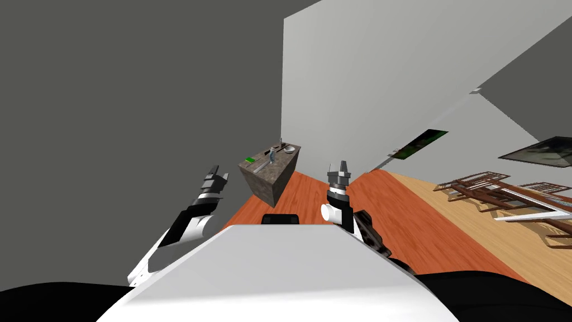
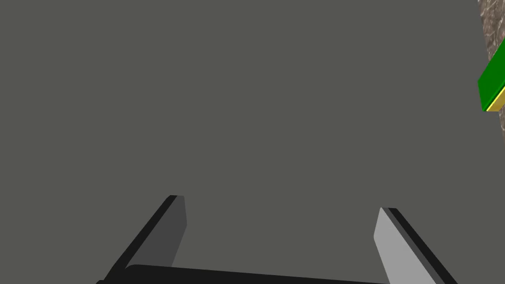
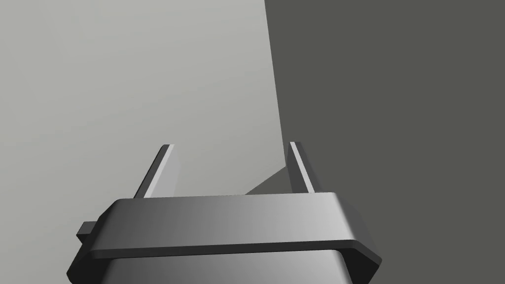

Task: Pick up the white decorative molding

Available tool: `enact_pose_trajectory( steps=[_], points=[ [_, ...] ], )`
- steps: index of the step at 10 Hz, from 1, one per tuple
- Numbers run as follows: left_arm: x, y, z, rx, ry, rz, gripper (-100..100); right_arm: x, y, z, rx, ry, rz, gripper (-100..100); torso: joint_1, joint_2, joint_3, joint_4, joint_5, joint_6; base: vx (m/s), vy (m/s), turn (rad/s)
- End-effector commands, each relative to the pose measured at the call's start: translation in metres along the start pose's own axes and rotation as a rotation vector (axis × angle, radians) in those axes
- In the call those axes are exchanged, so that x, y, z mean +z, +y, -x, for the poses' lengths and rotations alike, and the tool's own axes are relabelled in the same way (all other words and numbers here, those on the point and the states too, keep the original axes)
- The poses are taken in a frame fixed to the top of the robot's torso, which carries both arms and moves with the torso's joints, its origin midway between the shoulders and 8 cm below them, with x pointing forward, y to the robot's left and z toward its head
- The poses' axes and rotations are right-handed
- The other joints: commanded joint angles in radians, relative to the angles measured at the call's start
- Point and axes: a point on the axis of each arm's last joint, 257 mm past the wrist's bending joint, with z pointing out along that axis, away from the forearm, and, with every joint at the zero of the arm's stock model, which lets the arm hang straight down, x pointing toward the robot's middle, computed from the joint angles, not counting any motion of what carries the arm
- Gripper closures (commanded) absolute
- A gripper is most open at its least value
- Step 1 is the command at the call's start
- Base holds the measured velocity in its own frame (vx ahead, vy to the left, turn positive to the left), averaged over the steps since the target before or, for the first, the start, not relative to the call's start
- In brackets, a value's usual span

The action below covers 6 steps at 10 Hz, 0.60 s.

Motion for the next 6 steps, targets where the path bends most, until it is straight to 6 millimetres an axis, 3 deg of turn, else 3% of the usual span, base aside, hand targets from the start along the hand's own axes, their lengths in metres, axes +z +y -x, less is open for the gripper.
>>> enact_pose_trajectory(
  steps=[1, 2, 3, 4, 5, 6],
  points=[
    [0.001, 0.012, 0.013, -0.018, -0.009, 0.043, -100, 0.0, 0.0, 0.0, 0.0, 0.0, 0.0, 0, 0.0, 0.0, 0.0, 0.0, 0.0, 0.0, 0.005, -0.102, 0.062],
    [-0.002, 0.031, 0.03, -0.022, -0.022, 0.103, -100, 0.0, 0.0, 0.0, 0.0, 0.0, 0.0, 0, 0.001, 0.0, 0.0, 0.0, 0.0, 0.001, -0.005, -0.111, 0.059],
    [-0.003, 0.033, 0.03, -0.032, -0.024, 0.11, -100, 0.0, 0.0, 0.0, 0.0, 0.0, 0.0, 0, 0.0, 0.0, 0.0, 0.0, 0.0, 0.0, 0.002, -0.082, 0.053],
    [-0.007, 0.051, 0.05, -0.04, -0.041, 0.172, -100, 0.0, 0.0, 0.0, 0.0, 0.0, 0.0, 0, 0.002, 0.0, 0.0, 0.0, 0.0, 0.0, 0.013, -0.091, 0.082],
    [-0.007, 0.054, 0.05, -0.048, -0.043, 0.181, -100, 0.0, 0.0, 0.0, 0.0, 0.0, 0.0, 0, 0.002, -0.001, -0.001, 0.0, 0.0, 0.0, 0.012, -0.08, 0.047],
    [-0.013, 0.072, 0.07, -0.058, -0.064, 0.246, -100, 0.0, 0.0, 0.0, 0.0, 0.0, 0.0, 0, 0.002, -0.001, -0.001, 0.0, 0.0, 0.001, 0.014, -0.08, 0.06]
  ],
)
